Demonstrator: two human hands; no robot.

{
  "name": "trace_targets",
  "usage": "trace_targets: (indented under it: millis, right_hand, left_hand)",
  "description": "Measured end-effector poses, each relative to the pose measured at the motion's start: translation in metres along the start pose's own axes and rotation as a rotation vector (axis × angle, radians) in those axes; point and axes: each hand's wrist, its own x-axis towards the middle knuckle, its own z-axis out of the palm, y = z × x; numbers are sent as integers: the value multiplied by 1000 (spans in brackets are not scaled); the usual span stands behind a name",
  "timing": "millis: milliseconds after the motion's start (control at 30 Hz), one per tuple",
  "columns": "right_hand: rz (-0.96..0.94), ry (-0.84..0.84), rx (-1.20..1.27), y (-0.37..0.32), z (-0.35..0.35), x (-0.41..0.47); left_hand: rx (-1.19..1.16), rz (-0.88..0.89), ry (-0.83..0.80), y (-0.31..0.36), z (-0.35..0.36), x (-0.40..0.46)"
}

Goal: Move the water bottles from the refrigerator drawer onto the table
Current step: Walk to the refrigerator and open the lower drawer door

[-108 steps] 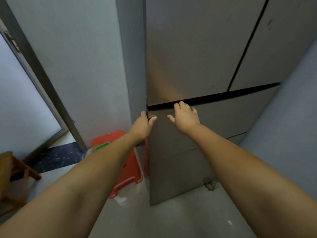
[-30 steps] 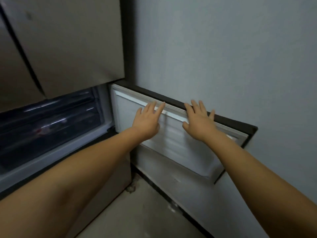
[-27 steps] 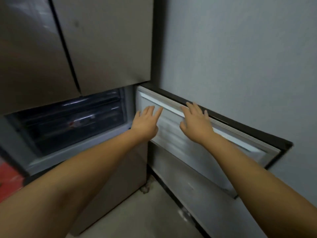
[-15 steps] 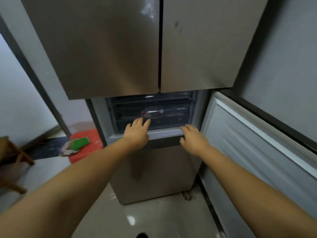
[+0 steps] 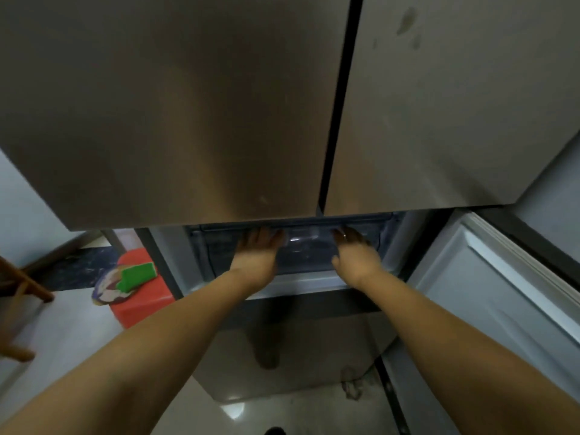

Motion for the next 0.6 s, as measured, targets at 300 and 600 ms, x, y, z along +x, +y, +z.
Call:
trace_targets:
  millis: [300,600]
  right_hand:
    - [2,339,409,1,46,9]
    - [746,-92,2218,-24,-9,32]
  left_hand:
    - [-863,-504,13,3,31,14]
    - [-2509,-1056,273,10,2,26]
